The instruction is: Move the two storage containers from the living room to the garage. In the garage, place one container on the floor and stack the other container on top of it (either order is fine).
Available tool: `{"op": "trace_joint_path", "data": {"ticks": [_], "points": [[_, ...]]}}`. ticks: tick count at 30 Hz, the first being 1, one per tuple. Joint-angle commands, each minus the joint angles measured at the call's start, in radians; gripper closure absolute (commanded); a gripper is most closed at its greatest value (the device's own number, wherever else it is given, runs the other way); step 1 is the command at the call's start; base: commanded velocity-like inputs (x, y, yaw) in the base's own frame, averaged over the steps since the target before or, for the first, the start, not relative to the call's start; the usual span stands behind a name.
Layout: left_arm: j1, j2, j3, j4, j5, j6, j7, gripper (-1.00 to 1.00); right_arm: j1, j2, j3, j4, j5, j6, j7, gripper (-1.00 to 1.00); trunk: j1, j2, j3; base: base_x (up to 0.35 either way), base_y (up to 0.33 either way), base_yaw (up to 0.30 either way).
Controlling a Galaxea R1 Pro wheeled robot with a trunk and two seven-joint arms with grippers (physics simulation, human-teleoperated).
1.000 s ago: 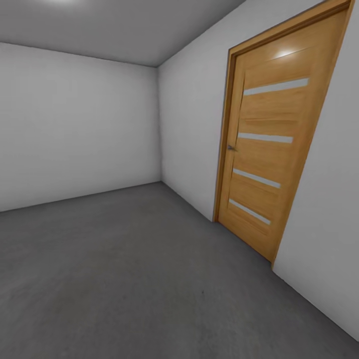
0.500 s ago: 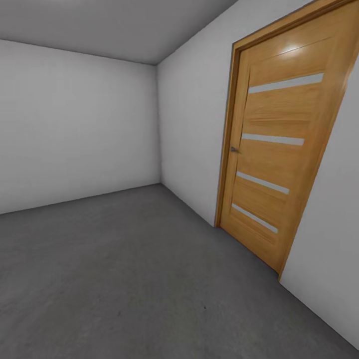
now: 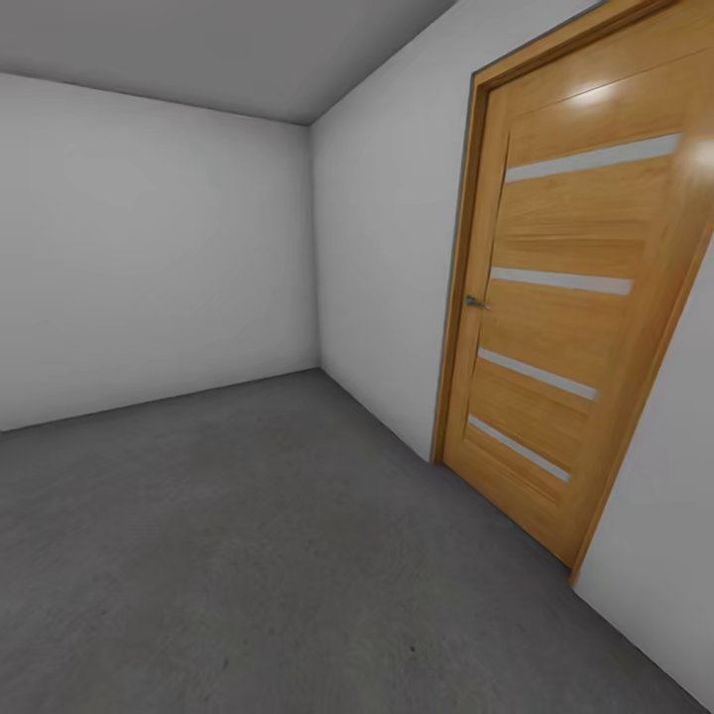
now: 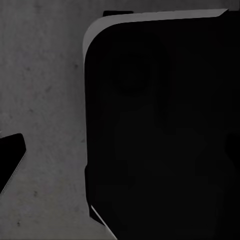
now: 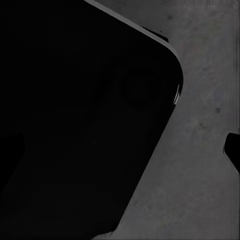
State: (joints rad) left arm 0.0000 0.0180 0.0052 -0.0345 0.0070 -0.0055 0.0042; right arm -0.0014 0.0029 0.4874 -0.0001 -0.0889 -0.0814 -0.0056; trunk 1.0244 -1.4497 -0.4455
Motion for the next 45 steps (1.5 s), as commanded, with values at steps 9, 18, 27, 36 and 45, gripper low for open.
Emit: {"op": "trace_joint_path", "data": {"ticks": [9, 18, 27, 36, 45], "points": [[0.0, 0.0, 0.0, -0.001, 0.001, -0.001, 0.0, -1.0, 0.0, 0.0, 0.008, 0.0, -0.009, -0.003, -0.001, -1.0, 0.001, 0.0, -0.001, 0.323, 0.0, 0.0], [0.0, 0.0, 0.0, -0.001, 0.001, -0.001, 0.0, -1.0, 0.0, 0.0, 0.008, 0.0, -0.009, -0.003, -0.001, -1.0, 0.001, 0.0, -0.001, 0.323, 0.0, 0.0], [0.0, 0.0, 0.0, -0.001, 0.001, -0.001, 0.0, -1.0, 0.0, 0.0, 0.008, 0.0, -0.009, -0.003, -0.001, -1.0, 0.001, 0.0, -0.001, 0.323, 0.0, 0.0], [0.0, 0.002, 0.0, -0.001, 0.001, -0.001, 0.0, -1.0, 0.0, 0.0, 0.009, 0.0, -0.01, -0.003, -0.001, -1.0, 0.001, 0.0, -0.001, 0.322, 0.0, 0.0], [0.0, 0.003, 0.0, -0.001, 0.001, -0.001, 0.0, -1.0, 0.0, -0.001, 0.008, 0.0, -0.01, -0.003, -0.001, -1.0, 0.001, 0.0, -0.001, 0.323, 0.0, 0.0]]}}
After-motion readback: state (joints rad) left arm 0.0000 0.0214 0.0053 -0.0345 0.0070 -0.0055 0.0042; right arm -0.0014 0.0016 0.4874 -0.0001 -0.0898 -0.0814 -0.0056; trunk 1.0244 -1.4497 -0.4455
